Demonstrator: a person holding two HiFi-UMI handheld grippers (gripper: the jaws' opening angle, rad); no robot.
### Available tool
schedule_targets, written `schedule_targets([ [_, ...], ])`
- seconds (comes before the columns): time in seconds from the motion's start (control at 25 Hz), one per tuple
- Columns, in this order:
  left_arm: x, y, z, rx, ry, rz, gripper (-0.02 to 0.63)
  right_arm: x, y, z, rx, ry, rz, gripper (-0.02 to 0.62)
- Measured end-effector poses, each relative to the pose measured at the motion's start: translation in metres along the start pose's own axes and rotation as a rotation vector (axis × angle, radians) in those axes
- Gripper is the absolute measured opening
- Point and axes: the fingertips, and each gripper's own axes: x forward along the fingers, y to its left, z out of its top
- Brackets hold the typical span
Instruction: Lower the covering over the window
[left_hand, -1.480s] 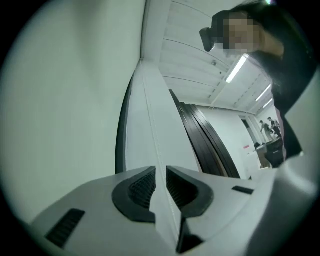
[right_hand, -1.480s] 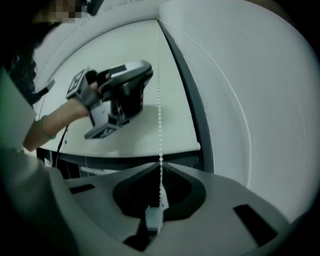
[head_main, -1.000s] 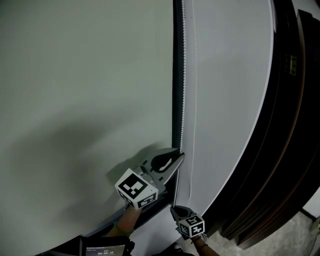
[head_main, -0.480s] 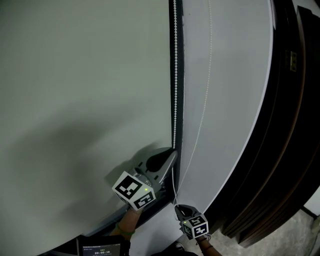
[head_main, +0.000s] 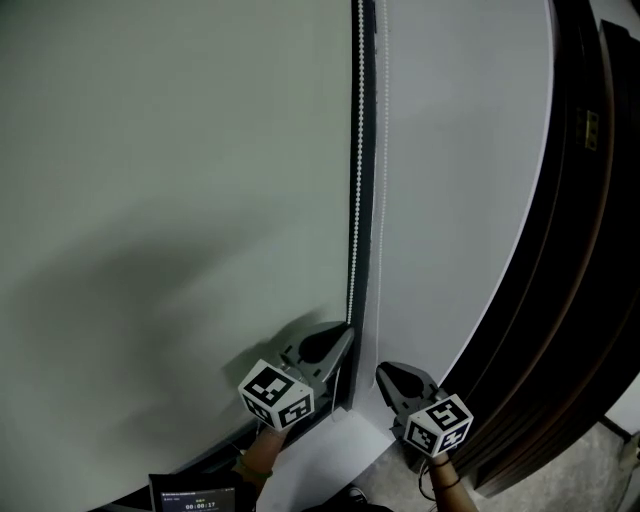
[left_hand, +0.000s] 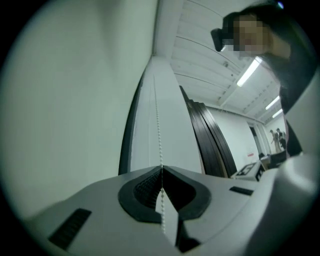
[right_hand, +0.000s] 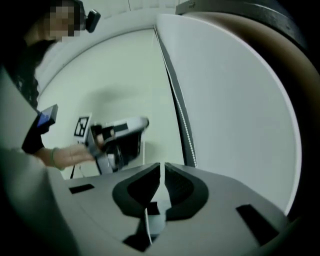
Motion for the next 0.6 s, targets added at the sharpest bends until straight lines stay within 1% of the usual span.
schedule_targets([
  [0.08,-0.007,0.004,-0.027,-0.041,0.035,0.022,0.008,-0.002,0.001,0.038,-0.029,-0.046,0.025,0.02],
  [0.2,-0.01,0.006,-0.069,-0.052,0.113,0.036,0.008,0.001,0.003,0.089,-0.05,-0.116,0.084,0.02],
  [0.28,-0.012,0.004,-0.103,-0.067,0.186,0.035,0.008,0.005,0.005,0.121,-0.057,-0.165,0.12,0.021],
  [0.32,-0.015,0.002,-0.123,-0.072,0.236,0.034,0.008,0.008,0.006,0.135,-0.067,-0.186,0.134,0.021],
  [0.4,-0.023,-0.003,-0.167,-0.091,0.341,0.033,0.008,0.015,0.008,0.158,-0.094,-0.213,0.158,0.03],
  [0.44,-0.029,-0.006,-0.189,-0.113,0.385,0.034,0.008,0.02,0.01,0.167,-0.103,-0.219,0.173,0.04],
  [0.52,-0.043,-0.012,-0.224,-0.162,0.452,0.041,0.008,0.03,0.015,0.181,-0.095,-0.226,0.218,0.07],
  [0.6,-0.055,-0.02,-0.253,-0.182,0.521,0.043,0.008,0.037,0.022,0.194,-0.072,-0.24,0.269,0.078],
])
